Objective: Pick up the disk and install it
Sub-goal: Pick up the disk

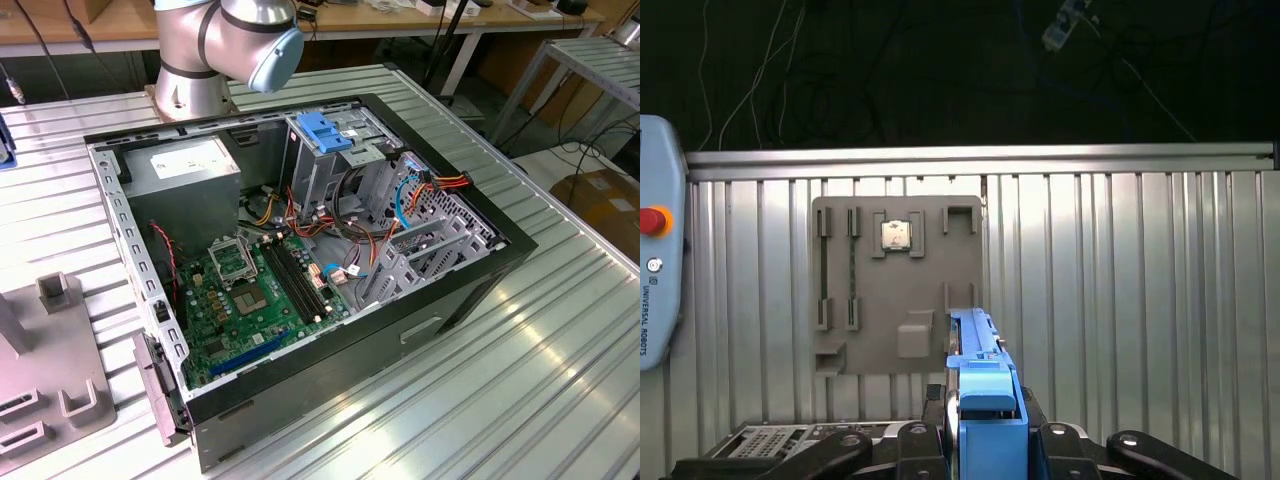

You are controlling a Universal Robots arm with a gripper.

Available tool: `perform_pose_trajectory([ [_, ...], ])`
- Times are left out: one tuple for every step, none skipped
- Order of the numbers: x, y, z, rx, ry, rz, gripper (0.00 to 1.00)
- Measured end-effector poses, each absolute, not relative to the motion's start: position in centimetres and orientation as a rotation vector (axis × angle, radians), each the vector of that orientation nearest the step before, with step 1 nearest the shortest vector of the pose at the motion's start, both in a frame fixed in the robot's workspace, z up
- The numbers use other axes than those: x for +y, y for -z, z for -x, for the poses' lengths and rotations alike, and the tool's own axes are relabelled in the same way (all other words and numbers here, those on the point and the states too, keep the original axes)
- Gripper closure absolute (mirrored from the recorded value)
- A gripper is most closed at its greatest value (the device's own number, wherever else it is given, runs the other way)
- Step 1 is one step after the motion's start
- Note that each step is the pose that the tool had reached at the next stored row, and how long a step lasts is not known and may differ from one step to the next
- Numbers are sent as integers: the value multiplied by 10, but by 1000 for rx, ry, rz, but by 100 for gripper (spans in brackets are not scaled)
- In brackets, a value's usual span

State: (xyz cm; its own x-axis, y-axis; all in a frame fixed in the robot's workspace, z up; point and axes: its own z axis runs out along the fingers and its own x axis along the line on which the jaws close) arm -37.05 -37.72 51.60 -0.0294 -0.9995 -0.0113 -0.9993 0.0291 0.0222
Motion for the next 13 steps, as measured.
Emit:
perform_pose_trajectory([
  [-377,-516,369,-2248,37,-2183,63],
  [-377,-516,369,-2248,37,-2184,63],
  [-377,-516,368,-2248,37,-2184,63],
  [-377,-516,367,-2248,37,-2184,63],
  [-377,-516,366,-2248,37,-2184,63],
  [-377,-516,365,-2248,37,-2183,63],
  [-377,-516,364,-2248,37,-2184,63],
  [-377,-516,363,-2248,37,-2183,63],
  [-377,-516,362,-2248,37,-2183,63],
  [-377,-516,361,-2248,37,-2184,63],
  [-377,-516,360,-2248,37,-2184,63],
  [-377,-516,358,-2248,37,-2184,63],
  [-377,-516,356,-2248,37,-2184,63],
])
